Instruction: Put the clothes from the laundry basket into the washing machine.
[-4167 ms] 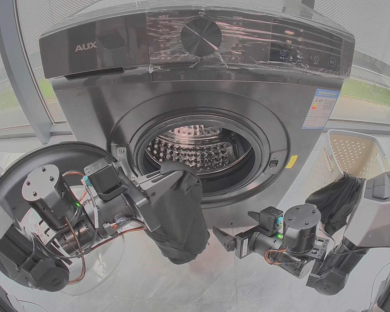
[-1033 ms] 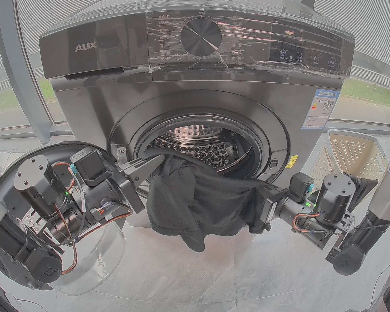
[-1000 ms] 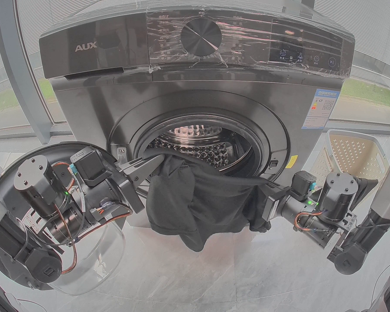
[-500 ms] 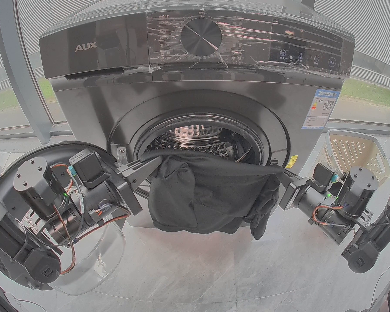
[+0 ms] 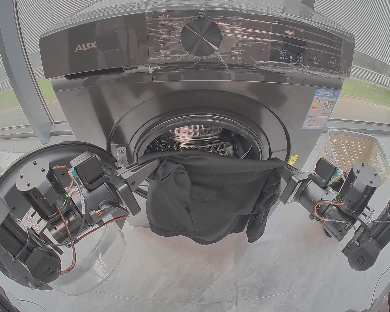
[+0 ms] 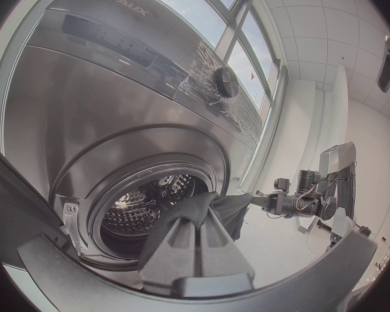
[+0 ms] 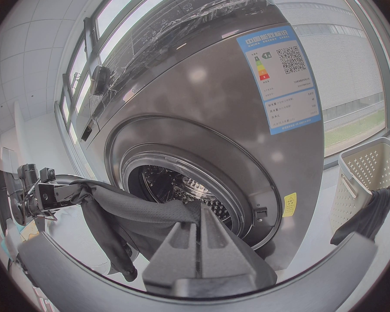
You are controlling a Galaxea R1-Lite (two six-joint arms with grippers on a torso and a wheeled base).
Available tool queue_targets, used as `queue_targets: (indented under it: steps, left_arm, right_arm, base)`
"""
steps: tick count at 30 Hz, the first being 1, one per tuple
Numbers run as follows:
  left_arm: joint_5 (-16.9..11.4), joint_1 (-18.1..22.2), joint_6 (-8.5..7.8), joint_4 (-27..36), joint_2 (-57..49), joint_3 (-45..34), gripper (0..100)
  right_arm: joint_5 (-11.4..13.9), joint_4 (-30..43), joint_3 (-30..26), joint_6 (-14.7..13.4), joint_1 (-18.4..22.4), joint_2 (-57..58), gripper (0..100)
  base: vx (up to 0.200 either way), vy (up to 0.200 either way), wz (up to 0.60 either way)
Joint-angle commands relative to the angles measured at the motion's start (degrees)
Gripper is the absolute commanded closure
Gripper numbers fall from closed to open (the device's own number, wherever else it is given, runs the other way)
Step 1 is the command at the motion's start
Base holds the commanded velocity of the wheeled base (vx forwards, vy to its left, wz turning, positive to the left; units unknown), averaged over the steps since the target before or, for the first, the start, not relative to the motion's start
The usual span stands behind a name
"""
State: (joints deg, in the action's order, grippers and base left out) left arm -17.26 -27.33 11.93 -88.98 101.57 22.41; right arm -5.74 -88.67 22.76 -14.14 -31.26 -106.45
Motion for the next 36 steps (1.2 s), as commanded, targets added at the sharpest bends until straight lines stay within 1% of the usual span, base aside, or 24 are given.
queue_targets:
  steps: [1,3,7,9,11,12,13,14,15,16,17,18,20,27,36]
  left_arm:
    - [0.04,0.17,0.02,-0.32,0.12,0.01,100]
    - [0.04,0.17,-0.07,-0.32,0.21,0.01,100]
    - [0.21,0.35,-0.07,-0.32,0.29,-0.08,100]
    - [0.21,0.44,-0.16,-0.32,0.56,-0.43,100]
    - [0.21,0.44,-0.33,-0.32,1.08,-0.43,100]
    - [0.21,0.44,-1.21,-0.32,1.61,-0.43,100]
    - [0.21,0.44,-1.56,-0.32,1.96,-0.52,100]
    - [0.30,0.61,-2.62,-0.41,2.58,-0.43,100]
    - [0.30,0.79,-3.41,-0.41,2.93,-0.43,100]
    - [0.30,1.05,-3.85,-0.41,3.19,-0.43,100]
    - [0.30,1.49,-4.82,-0.41,3.37,-0.43,100]
    - [0.30,1.58,-5.08,-0.41,3.28,-0.43,100]
    - [0.30,1.58,-5.17,-0.41,3.11,-0.08,100]
    - [0.30,1.67,-4.46,-0.41,1.35,0.97,100]
    - [0.21,1.67,-4.46,-0.41,1.08,1.06,100]
  right_arm:
    - [0.03,-0.01,-0.44,-0.27,-0.12,-0.51,100]
    - [0.03,-0.01,-0.35,-0.54,-0.12,-0.78,100]
    - [-0.06,-0.10,1.85,-0.45,-0.03,-0.34,100]
    - [-0.50,-0.10,4.13,-0.62,0.49,-0.08,100]
    - [-0.50,-0.10,5.10,-0.71,0.85,0.01,100]
    - [-0.50,-0.10,5.54,-0.80,1.02,0.10,100]
    - [-0.41,-0.10,5.54,-0.89,1.02,0.19,100]
    - [-0.32,-0.10,5.54,-1.06,0.93,0.36,100]
    - [-0.32,-0.10,5.54,-1.33,0.76,0.54,100]
    - [-0.32,-0.10,5.63,-1.50,0.67,0.63,100]
    - [-0.23,-0.10,5.72,-1.77,0.41,0.72,100]
    - [-0.23,-0.10,5.72,-1.94,0.41,0.72,100]
    - [-0.23,-0.10,5.45,-1.94,0.32,0.72,100]
    - [-0.23,-0.01,3.87,-1.94,0.06,0.01,100]
    - [-0.15,-0.01,3.17,-1.94,0.14,0.01,100]
  base:
    - [0.000,0.000,0.00]
    - [0.000,0.000,0.00]
    - [0.000,0.000,0.00]
    - [0.000,0.000,0.00]
    - [0.000,0.000,0.00]
    - [0.000,0.000,0.00]
    - [0.000,0.000,0.00]
    - [0.000,0.000,0.00]
    - [0.000,0.000,0.00]
    - [0.000,0.000,0.00]
    - [0.000,0.000,0.00]
    - [0.000,0.000,0.00]
    - [0.000,0.000,0.00]
    - [0.000,0.000,0.00]
    - [0.000,0.000,0.00]
